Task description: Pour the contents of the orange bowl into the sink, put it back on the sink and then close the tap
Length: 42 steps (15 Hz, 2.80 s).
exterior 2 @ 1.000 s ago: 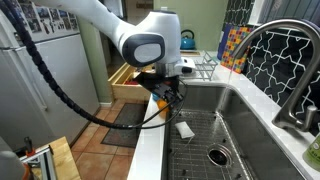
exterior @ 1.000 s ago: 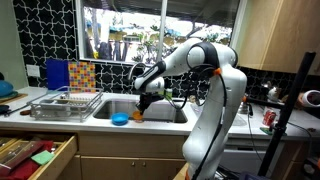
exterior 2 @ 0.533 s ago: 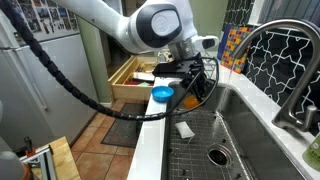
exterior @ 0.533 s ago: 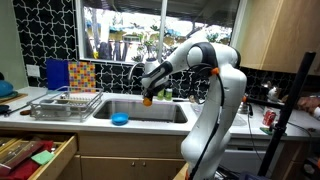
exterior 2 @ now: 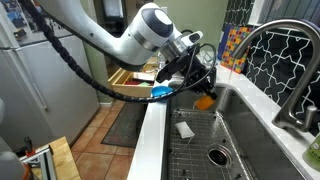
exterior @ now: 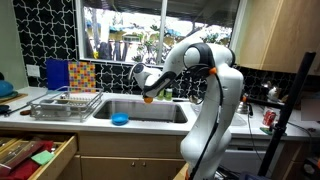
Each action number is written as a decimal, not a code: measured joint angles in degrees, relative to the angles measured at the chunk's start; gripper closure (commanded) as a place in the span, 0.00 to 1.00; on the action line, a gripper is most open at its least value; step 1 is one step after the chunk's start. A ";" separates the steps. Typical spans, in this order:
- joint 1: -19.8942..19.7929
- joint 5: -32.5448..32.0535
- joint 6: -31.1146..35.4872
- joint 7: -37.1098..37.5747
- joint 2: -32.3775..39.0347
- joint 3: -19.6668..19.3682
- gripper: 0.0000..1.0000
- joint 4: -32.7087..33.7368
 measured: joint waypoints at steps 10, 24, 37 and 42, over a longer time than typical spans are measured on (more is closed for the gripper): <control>3.48 -28.92 -5.12 14.92 2.17 -0.33 0.99 -0.24; 6.44 -34.74 -8.75 21.21 2.05 -1.59 0.99 -2.65; 6.18 23.10 -0.68 -18.64 -2.13 -5.45 0.99 -5.21; 6.90 44.97 -8.57 -35.11 -2.74 -5.45 0.99 -5.21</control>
